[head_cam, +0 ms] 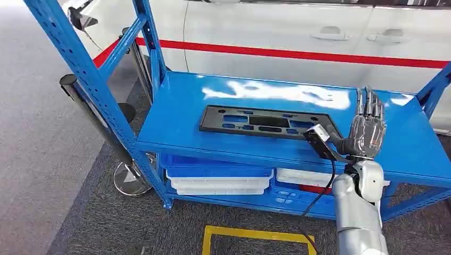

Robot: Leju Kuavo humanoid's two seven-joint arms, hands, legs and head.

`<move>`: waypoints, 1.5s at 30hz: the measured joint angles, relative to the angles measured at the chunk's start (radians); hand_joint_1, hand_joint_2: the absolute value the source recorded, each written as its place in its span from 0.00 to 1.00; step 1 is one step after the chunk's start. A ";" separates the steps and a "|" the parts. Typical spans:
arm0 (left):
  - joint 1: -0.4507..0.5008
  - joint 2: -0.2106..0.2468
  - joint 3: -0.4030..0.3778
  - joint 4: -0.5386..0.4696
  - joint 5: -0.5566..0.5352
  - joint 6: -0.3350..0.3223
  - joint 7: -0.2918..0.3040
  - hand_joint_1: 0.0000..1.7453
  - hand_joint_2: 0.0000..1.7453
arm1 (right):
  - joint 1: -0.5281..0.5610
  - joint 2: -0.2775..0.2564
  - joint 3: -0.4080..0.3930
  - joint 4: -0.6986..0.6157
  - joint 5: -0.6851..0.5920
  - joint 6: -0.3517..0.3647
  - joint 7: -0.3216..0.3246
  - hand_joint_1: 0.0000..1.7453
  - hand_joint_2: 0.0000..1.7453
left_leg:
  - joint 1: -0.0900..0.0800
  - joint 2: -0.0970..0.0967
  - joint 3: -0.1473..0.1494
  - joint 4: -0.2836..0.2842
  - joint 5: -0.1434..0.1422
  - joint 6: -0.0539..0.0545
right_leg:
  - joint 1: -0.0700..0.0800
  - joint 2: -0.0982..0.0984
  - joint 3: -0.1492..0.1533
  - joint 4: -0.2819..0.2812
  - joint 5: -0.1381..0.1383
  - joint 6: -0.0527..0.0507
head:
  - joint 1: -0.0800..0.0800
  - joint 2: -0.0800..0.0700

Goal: Take the parts from the cabinet and place them on the table.

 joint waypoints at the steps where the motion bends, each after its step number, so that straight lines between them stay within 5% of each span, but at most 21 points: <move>1: 0.001 0.001 0.000 0.000 0.002 -0.002 -0.006 0.00 0.00 | 0.002 0.000 0.000 0.003 -0.008 0.000 -0.005 0.00 1.00 | -0.003 0.000 0.001 0.001 -0.006 0.005 | -0.001 0.000 0.003 -0.003 -0.004 0.006 | 0.000 0.000; 4: 0.000 0.001 0.005 0.000 0.002 -0.006 -0.015 0.00 0.00 | 0.004 0.000 0.000 0.013 -0.026 0.000 -0.013 0.00 1.00 | 0.001 -0.001 0.013 -0.009 -0.006 0.022 | -0.007 -0.002 -0.005 0.030 -0.031 0.021 | 0.000 0.000; 7: -0.003 0.002 0.007 0.000 0.001 -0.006 -0.021 0.00 0.00 | 0.004 -0.010 0.000 0.039 -0.117 0.001 -0.062 0.00 1.00 | 0.000 -0.002 0.017 -0.009 -0.015 0.031 | -0.007 -0.003 -0.135 0.249 -0.112 0.028 | 0.000 0.000; 9: -0.003 0.002 0.011 0.000 0.002 -0.003 -0.022 0.00 0.00 | 0.011 -0.023 0.009 0.085 -0.298 0.009 -0.123 0.00 1.00 | -0.001 -0.004 0.024 -0.009 -0.021 0.032 | -0.007 -0.003 -0.186 0.298 -0.097 0.027 | 0.000 0.000; 10: -0.002 0.003 0.016 0.000 0.002 -0.001 -0.022 0.00 0.00 | 0.020 -0.039 0.029 0.094 -0.408 0.018 -0.146 0.00 1.00 | -0.002 -0.007 0.030 -0.009 -0.026 0.031 | -0.006 -0.003 -0.174 0.250 -0.051 0.023 | 0.000 0.000; 12: -0.002 0.003 0.019 0.000 0.002 0.000 -0.019 0.00 0.00 | 0.031 -0.079 0.092 0.095 -0.558 0.048 -0.168 0.00 1.00 | -0.003 -0.010 0.043 -0.009 -0.033 0.028 | -0.003 -0.003 -0.104 0.082 0.055 0.010 | 0.000 0.000; 13: -0.002 0.003 0.022 0.000 0.002 0.000 -0.018 0.00 0.00 | 0.033 -0.101 0.127 0.092 -0.607 0.060 -0.170 0.00 1.00 | -0.004 -0.010 0.045 -0.010 -0.036 0.025 | 0.000 -0.003 -0.082 0.017 0.072 0.003 | 0.000 0.000; 17: -0.002 0.007 0.026 0.000 0.003 -0.001 -0.019 0.00 0.00 | 0.065 -0.166 0.215 0.049 -0.697 0.100 -0.180 0.00 1.00 | -0.007 -0.011 0.050 -0.016 -0.044 0.002 | 0.010 0.000 -0.074 0.005 0.058 -0.007 | 0.000 0.000; 19: -0.002 0.010 0.030 0.000 0.003 -0.003 -0.024 0.00 0.00 | 0.074 -0.186 0.255 0.032 -0.695 0.104 -0.179 0.00 1.00 | -0.008 -0.007 0.044 0.011 -0.063 -0.008 | -0.002 -0.001 -0.062 -0.010 0.065 -0.018 | 0.000 0.000; 22: -0.004 0.011 0.038 0.000 0.005 -0.005 -0.029 0.00 0.00 | 0.083 -0.212 0.303 0.025 -0.692 0.105 -0.177 0.00 1.00 | -0.005 -0.004 -0.058 0.224 -0.173 -0.014 | 0.002 -0.002 -0.058 -0.009 0.058 -0.031 | 0.000 0.000; 24: -0.002 0.011 0.044 0.000 0.008 -0.005 -0.034 0.00 0.00 | 0.098 -0.221 0.334 0.026 -0.675 0.103 -0.176 0.00 1.00 | -0.005 -0.004 -0.101 0.300 -0.181 -0.016 | 0.005 -0.002 -0.056 -0.008 0.056 -0.034 | 0.000 0.000; 26: -0.002 0.012 0.049 0.000 0.020 -0.004 -0.037 0.00 0.00 | 0.107 -0.227 0.366 0.026 -0.654 0.093 -0.177 0.00 1.00 | -0.006 -0.004 -0.051 0.188 -0.104 -0.010 | 0.008 0.001 -0.051 -0.008 0.053 -0.033 | 0.000 0.000; 28: -0.003 0.014 0.053 0.000 0.021 -0.004 -0.040 0.00 0.00 | 0.108 -0.230 0.392 0.026 -0.639 0.082 -0.177 0.00 1.00 | -0.011 -0.003 0.037 0.012 -0.028 0.008 | 0.010 0.002 -0.045 -0.006 0.049 -0.030 | 0.000 0.000; 29: -0.005 0.017 0.057 0.000 0.021 -0.003 -0.040 0.00 0.00 | 0.109 -0.232 0.401 0.026 -0.637 0.077 -0.177 0.00 1.00 | -0.016 -0.001 0.050 -0.015 -0.040 0.013 | 0.019 0.002 -0.047 0.000 0.045 -0.023 | 0.000 0.000; 34: -0.003 0.016 0.068 0.000 0.021 0.001 -0.042 0.00 0.00 | 0.125 -0.244 0.438 0.019 -0.621 0.057 -0.176 0.00 1.00 | -0.008 -0.001 0.058 -0.037 -0.023 0.032 | 0.012 0.001 -0.050 0.013 0.033 0.003 | 0.000 0.000; 37: -0.004 0.016 0.071 0.000 0.019 0.002 -0.042 0.00 0.00 | 0.151 -0.254 0.457 0.005 -0.589 0.044 -0.158 0.00 1.00 | -0.006 0.000 0.060 -0.039 -0.024 0.036 | 0.001 0.001 -0.154 0.220 -0.073 0.020 | 0.000 0.000; 39: -0.003 0.016 0.071 0.000 0.018 0.001 -0.042 0.00 0.00 | 0.178 -0.256 0.467 -0.003 -0.578 0.043 -0.154 0.00 1.00 | -0.006 -0.001 0.060 -0.038 -0.026 0.036 | -0.006 0.000 -0.206 0.310 -0.093 0.027 | 0.000 0.000; 41: -0.001 0.014 0.071 0.000 0.018 0.001 -0.040 0.00 0.00 | 0.192 -0.256 0.476 -0.010 -0.567 0.042 -0.151 0.00 1.00 | -0.003 -0.001 0.064 -0.036 -0.031 0.029 | -0.015 -0.001 -0.172 0.226 -0.023 0.033 | 0.000 0.000; 43: -0.002 0.012 0.071 0.000 0.018 0.001 -0.040 0.00 0.00 | 0.196 -0.256 0.486 -0.020 -0.562 0.041 -0.151 0.00 1.00 | 0.001 -0.001 0.069 -0.028 -0.040 0.018 | -0.021 -0.004 -0.077 0.039 0.065 0.036 | 0.000 0.000; 44: -0.004 0.013 0.071 0.000 0.018 0.001 -0.040 0.00 0.00 | 0.196 -0.256 0.489 -0.022 -0.562 0.040 -0.150 0.00 1.00 | -0.005 -0.002 0.067 -0.024 -0.045 0.010 | -0.017 -0.002 -0.061 0.005 0.049 0.034 | 0.000 0.000; 45: -0.007 0.012 0.071 0.000 0.018 0.001 -0.040 0.00 0.00 | 0.199 -0.256 0.492 -0.024 -0.560 0.040 -0.149 0.00 1.00 | -0.005 -0.003 0.066 -0.022 -0.046 0.006 | -0.012 0.004 -0.063 0.003 0.056 0.021 | 0.000 0.000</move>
